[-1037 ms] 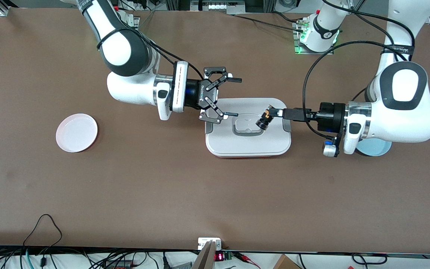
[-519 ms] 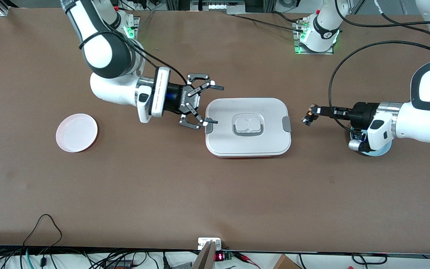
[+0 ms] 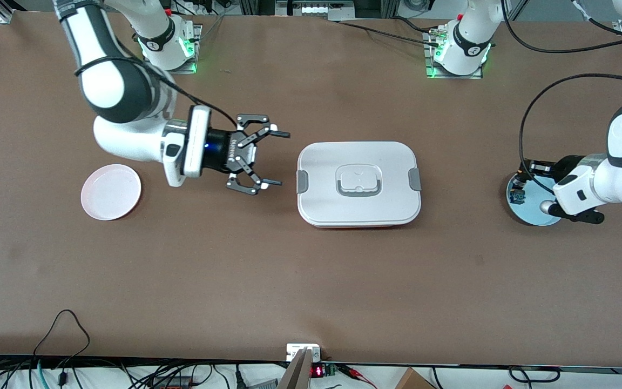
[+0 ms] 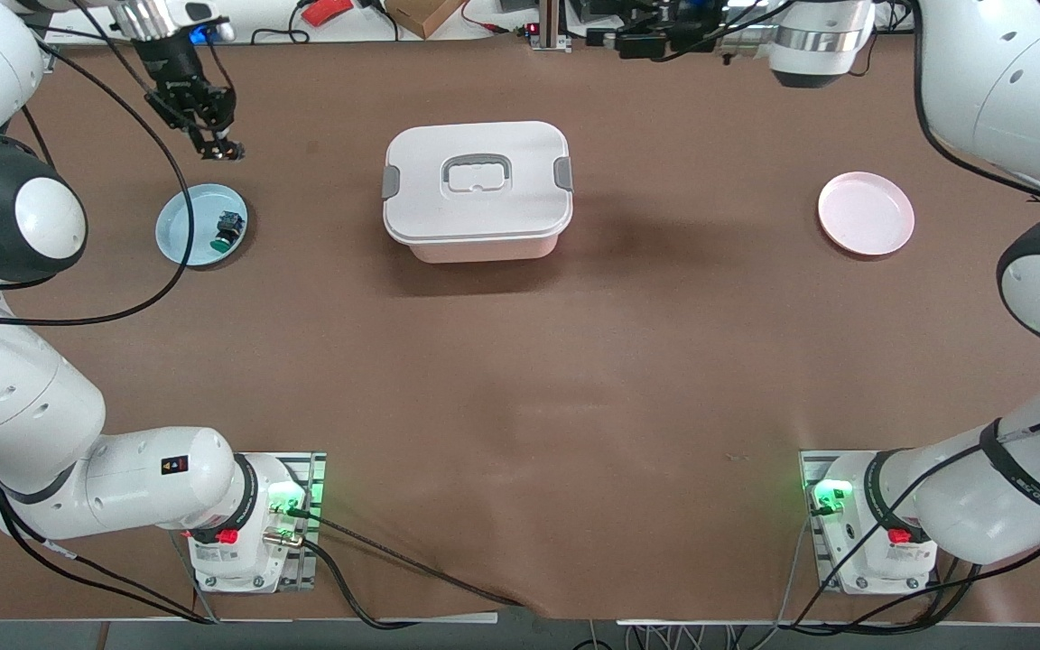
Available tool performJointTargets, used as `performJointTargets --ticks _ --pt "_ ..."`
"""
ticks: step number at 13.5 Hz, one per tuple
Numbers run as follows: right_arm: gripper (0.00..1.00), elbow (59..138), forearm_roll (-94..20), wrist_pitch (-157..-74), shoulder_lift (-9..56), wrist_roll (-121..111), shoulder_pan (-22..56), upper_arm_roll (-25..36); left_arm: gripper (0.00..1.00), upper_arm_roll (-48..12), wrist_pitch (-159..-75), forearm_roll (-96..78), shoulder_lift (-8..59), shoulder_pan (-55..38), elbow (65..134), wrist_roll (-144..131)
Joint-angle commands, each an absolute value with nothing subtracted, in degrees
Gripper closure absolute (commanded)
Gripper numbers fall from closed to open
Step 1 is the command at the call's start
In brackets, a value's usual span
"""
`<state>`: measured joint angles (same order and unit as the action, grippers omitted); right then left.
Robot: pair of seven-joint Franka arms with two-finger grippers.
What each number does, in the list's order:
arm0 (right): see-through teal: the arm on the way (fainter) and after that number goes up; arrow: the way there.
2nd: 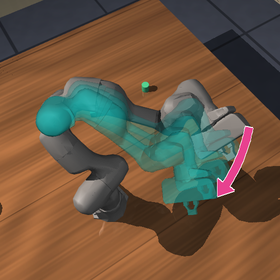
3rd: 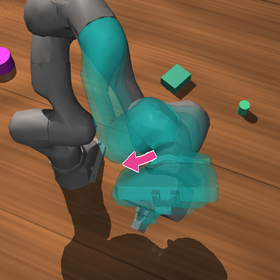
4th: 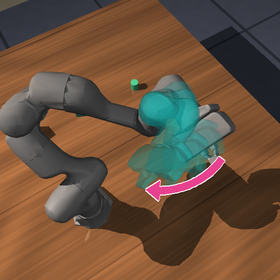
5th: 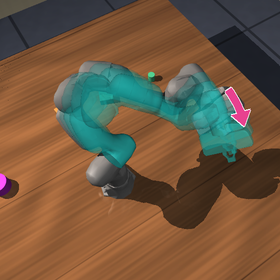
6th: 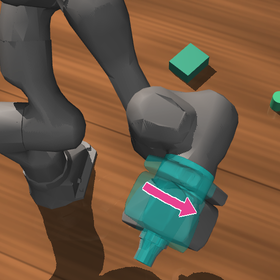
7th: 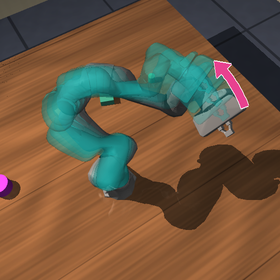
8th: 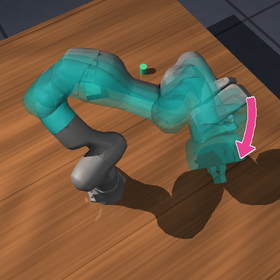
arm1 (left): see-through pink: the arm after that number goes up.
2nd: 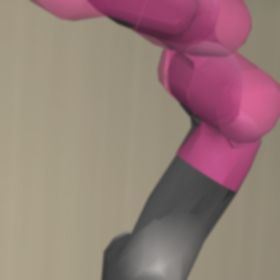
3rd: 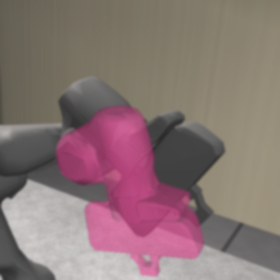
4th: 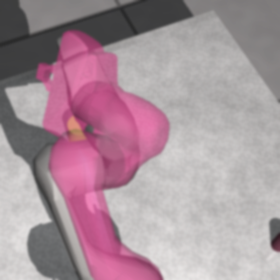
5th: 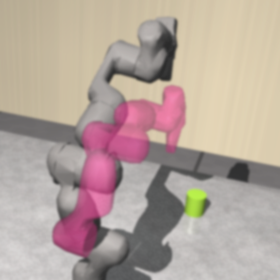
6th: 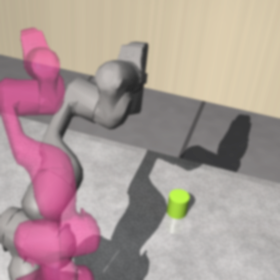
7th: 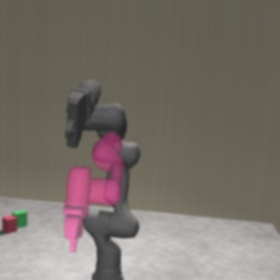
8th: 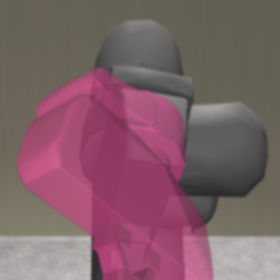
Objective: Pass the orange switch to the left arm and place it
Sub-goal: 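Lower the switch onto the blue plate with the left gripper and release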
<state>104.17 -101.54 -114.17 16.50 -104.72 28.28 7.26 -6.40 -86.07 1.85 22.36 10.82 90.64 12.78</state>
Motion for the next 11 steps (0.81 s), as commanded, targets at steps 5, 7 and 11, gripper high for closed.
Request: performJointTargets --ticks 5,7,11 --pt "0.00 105.21 -79.31 -103.54 13.01 -84.68 25.93 15.90 1.00 -6.94 -113.43 14.29 14.94 16.95 114.68 14.85" --pt "0.00 105.21 -74.20 -103.54 12.31 -76.16 25.84 17.22 1.00 -6.94 -122.30 17.91 15.47 19.59 118.02 14.94" --pt "0.00 105.12 -67.69 -103.62 12.30 -55.51 25.49 18.71 1.00 -6.94 -135.86 23.28 19.76 22.85 121.38 14.94"
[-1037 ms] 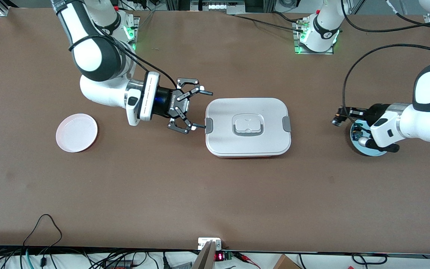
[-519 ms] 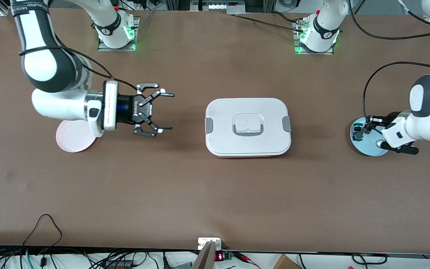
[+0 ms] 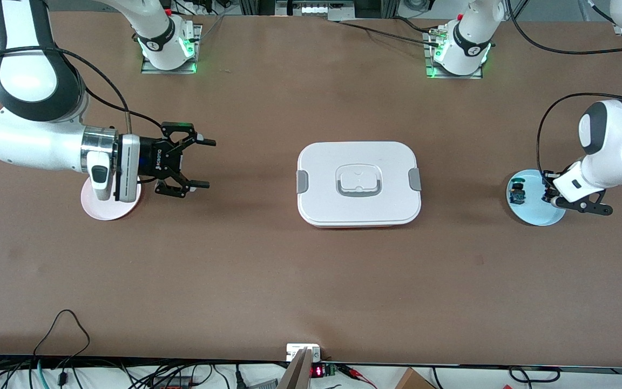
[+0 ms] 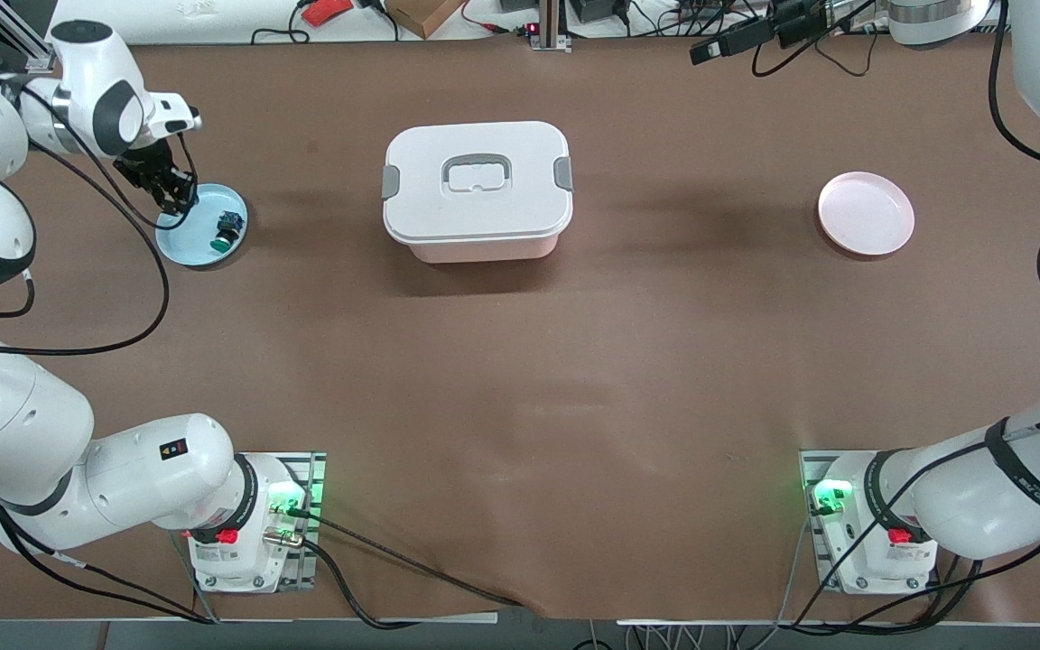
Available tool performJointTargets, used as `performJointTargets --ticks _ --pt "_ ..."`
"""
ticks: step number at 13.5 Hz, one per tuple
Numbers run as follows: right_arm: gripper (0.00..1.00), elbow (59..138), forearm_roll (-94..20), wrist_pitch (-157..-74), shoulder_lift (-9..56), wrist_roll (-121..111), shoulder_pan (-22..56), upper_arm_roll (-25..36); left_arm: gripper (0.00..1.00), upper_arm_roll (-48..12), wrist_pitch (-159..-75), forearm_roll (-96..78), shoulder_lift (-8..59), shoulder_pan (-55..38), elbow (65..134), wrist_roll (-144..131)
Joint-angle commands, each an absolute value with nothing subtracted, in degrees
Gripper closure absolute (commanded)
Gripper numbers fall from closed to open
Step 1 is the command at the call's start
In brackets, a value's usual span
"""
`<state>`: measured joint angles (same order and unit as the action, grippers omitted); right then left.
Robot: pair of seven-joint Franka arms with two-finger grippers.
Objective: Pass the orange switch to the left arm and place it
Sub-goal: 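Lower the switch onto the blue plate with the left gripper and release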
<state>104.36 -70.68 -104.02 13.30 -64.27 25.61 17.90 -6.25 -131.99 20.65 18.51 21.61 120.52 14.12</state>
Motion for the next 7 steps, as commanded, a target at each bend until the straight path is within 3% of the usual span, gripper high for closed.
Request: performJointTargets --ticks 1,4,7 --pt "0.00 104.60 -64.80 -103.62 12.30 -51.11 25.49 19.24 1.00 -6.94 -137.53 23.90 20.65 23.20 121.38 14.94" --pt "0.00 102.31 -56.55 -103.54 11.78 -42.66 25.49 19.42 1.00 -6.77 -143.07 25.05 23.99 23.29 121.20 14.77" --pt "0.00 102.04 -46.62 -103.54 11.43 -33.53 25.66 19.34 0.97 -6.77 -143.17 27.76 24.69 23.29 120.85 14.68"
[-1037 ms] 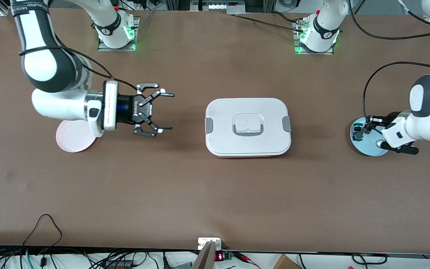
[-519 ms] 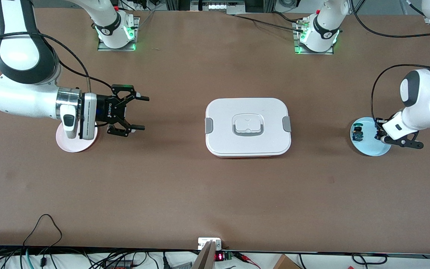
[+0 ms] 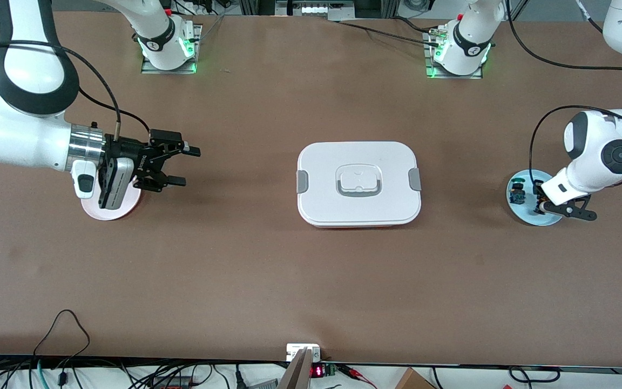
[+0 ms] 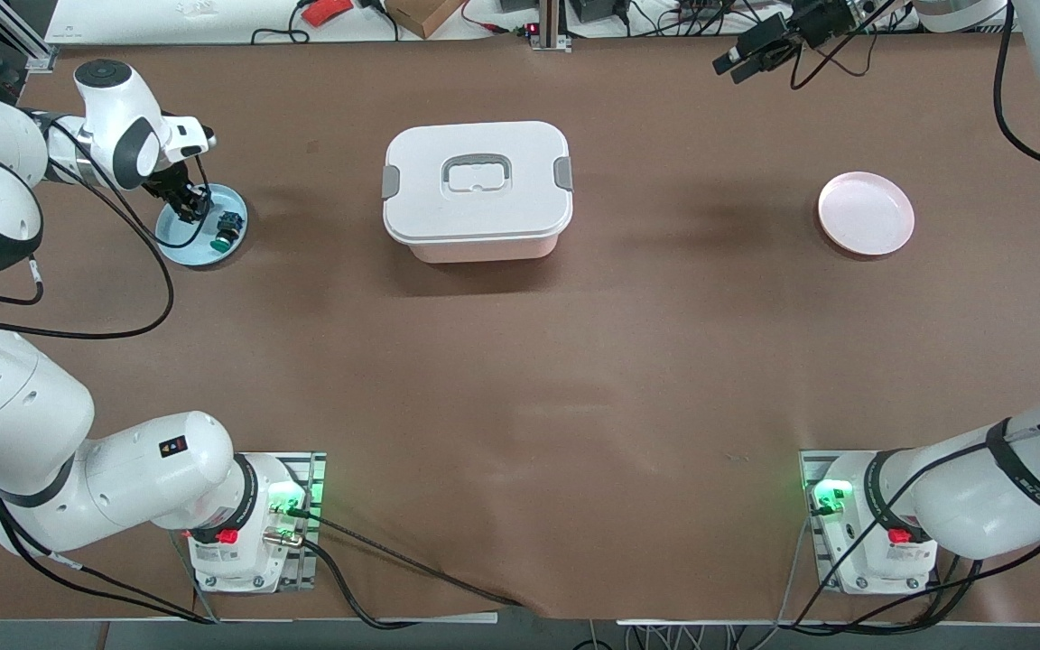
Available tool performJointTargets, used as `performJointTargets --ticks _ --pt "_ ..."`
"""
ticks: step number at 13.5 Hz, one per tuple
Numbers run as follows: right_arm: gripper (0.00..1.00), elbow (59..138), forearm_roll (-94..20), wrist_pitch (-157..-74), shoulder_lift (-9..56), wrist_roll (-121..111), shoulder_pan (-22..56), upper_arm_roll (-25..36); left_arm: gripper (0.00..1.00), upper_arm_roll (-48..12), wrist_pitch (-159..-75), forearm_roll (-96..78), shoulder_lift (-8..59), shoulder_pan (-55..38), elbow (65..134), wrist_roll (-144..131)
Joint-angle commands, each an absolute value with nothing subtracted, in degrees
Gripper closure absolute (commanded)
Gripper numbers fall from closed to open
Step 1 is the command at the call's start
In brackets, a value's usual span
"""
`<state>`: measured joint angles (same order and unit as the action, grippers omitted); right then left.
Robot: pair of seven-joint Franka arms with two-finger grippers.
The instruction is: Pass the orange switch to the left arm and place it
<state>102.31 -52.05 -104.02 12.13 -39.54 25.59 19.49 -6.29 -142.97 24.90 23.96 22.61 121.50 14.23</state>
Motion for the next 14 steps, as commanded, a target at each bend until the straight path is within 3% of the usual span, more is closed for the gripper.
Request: performJointTargets --ticks 1,2,3,4,10,14 --pt "0.00 102.04 -43.01 -103.45 11.34 -29.66 25.66 19.34 0.87 -6.85 -143.17 28.30 24.70 23.29 120.85 14.59" --pt "0.00 102.04 -39.85 -102.93 11.34 -25.53 25.58 19.34 0.79 -6.86 -142.83 28.30 24.70 23.29 120.85 14.24" --pt "0.00 101.95 -37.29 -101.01 11.34 -21.75 25.40 19.34 0.46 -6.86 -142.82 28.21 24.96 23.29 120.85 14.24" --pt "0.00 101.95 -34.92 -100.03 11.34 -19.19 25.14 19.42 0.00 -6.86 -142.91 28.30 25.22 24.16 120.59 14.93" --pt "0.00 97.31 -13.66 -88.45 11.60 -2.12 23.82 19.07 0.00 -7.91 -141.51 28.39 23.83 25.14 117.70 14.85" --pt "0.00 91.85 5.13 -82.44 11.43 -4.56 23.64 18.90 0.00 -11.51 -136.95 27.86 19.88 25.14 112.85 19.59"
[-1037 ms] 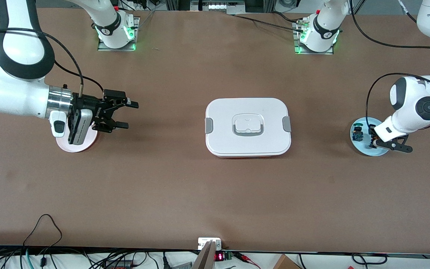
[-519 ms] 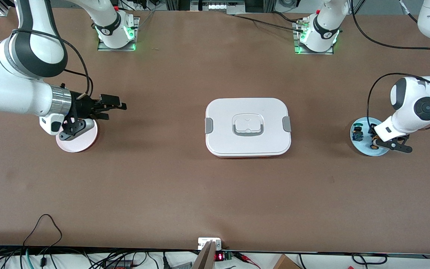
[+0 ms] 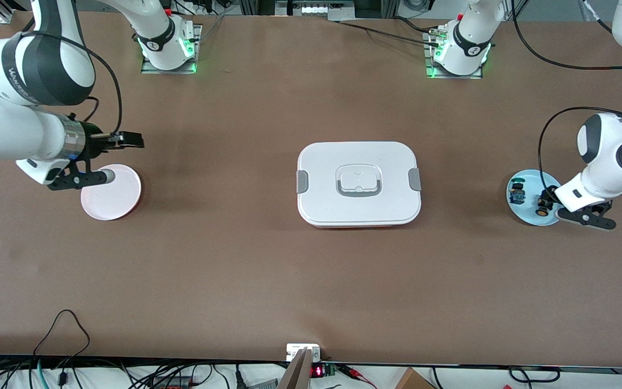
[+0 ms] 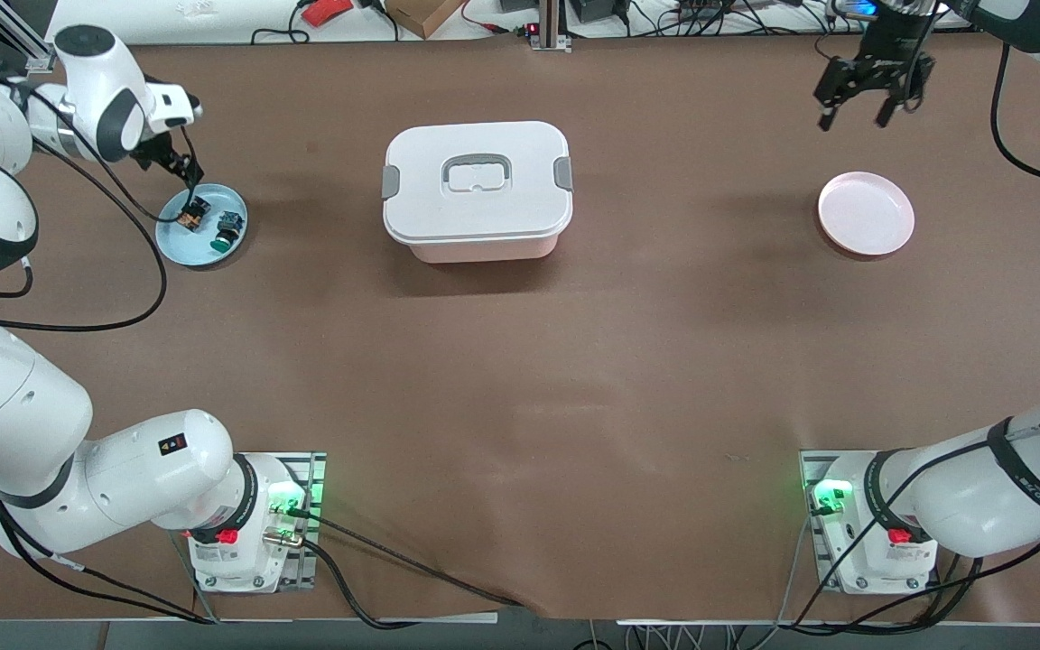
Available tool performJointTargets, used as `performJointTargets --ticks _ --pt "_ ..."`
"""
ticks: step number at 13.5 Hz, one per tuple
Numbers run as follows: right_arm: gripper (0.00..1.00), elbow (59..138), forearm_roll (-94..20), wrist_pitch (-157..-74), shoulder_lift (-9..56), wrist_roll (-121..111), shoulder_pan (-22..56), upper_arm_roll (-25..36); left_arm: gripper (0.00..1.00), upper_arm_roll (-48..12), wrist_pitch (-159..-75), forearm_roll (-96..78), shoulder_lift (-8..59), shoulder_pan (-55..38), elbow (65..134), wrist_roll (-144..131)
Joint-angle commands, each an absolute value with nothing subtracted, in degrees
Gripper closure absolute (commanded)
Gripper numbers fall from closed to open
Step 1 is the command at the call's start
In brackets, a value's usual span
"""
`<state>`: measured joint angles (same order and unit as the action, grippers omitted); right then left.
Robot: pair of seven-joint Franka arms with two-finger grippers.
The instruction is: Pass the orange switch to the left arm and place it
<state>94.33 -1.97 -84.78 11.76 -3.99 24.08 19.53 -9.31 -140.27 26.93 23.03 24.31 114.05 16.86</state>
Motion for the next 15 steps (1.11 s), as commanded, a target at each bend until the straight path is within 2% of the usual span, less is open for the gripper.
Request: performJointTargets --ticks 1,3,5,7,8,9,12,15 --pt "0.00 90.80 7.36 -82.88 11.43 -6.40 22.42 18.98 0.00 -12.82 -134.85 27.08 17.95 25.14 112.59 19.69" --pt "0.00 87.56 6.95 -86.38 11.60 -12.09 18.21 18.72 0.00 -16.94 -127.14 22.79 13.56 25.14 110.41 19.60" --pt "0.00 86.92 6.85 -87.09 11.51 -12.23 15.40 16.72 0.00 -19.50 -113.62 16.55 12.31 25.14 102.96 19.16" --pt "0.00 86.92 6.69 -86.58 11.34 -4.97 8.39 8.57 0.00 -20.82 -103.14 14.25 12.39 24.79 94.78 18.55" --pt "0.00 86.92 5.81 -86.49 11.34 -2.75 5.57 5.31 0.00 -21.96 -99.96 13.37 12.39 24.79 92.22 18.20" --pt "0.00 86.92 2.84 -86.75 11.34 -2.29 4.49 4.66 0.00 -23.10 -97.67 12.92 12.31 24.79 90.54 18.11" --pt "0.00 86.84 1.41 -86.14 10.99 -1.76 3.78 5.27 0.00 -27.67 -91.95 12.05 12.22 24.87 84.75 17.93" --pt "0.00 90.15 1.41 -86.47 8.98 -1.49 3.60 6.59 0.00 -30.93 -85.98 8.20 11.00 24.96 83.41 14.52"
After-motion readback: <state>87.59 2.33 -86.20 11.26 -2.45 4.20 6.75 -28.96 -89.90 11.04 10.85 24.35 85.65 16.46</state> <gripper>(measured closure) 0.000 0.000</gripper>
